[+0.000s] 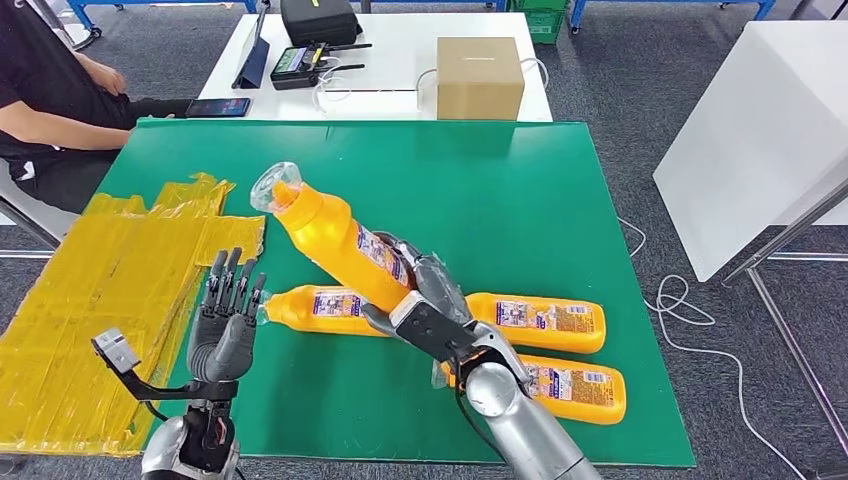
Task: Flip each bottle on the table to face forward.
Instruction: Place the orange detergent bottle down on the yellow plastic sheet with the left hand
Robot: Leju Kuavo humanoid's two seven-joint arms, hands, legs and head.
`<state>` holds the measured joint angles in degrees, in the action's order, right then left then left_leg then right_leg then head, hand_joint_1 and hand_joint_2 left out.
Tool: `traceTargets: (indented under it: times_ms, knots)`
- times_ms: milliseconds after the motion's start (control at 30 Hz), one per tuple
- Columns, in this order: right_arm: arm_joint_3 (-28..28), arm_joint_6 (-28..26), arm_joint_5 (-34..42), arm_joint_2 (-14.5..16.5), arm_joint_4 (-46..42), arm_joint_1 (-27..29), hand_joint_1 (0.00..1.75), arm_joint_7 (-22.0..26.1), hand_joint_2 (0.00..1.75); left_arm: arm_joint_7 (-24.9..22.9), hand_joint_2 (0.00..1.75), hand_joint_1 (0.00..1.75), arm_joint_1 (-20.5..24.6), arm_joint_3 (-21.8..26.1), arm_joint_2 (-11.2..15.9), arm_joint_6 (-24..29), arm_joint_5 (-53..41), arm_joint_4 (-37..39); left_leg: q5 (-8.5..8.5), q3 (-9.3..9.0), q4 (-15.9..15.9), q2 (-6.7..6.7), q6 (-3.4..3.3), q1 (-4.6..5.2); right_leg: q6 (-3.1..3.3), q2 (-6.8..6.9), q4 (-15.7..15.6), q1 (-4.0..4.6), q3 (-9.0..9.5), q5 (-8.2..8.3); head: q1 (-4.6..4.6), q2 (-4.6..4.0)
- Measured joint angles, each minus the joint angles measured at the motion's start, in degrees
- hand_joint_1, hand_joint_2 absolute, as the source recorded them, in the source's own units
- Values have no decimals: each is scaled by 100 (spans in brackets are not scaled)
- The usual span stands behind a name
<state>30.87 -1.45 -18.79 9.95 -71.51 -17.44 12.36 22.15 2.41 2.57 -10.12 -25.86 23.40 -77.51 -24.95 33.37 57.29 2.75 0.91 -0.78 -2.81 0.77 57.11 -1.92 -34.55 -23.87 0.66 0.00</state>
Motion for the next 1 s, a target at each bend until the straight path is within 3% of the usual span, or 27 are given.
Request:
traceTargets:
  times_ms: [733,1000]
  knots:
    - [841,376,-113,605,1863,-398,175,-97,175,31,175,0,258,-231,65,-313,-48,475,1,4,1,0,0,1,0,0,0,-1,-5,0,1,0]
    - [861,481,-64,658,2284,-597,175,-41,175,418,175,0,377,-552,258,-438,-784,615,1,4,1,0,0,0,0,0,0,0,-5,0,0,0]
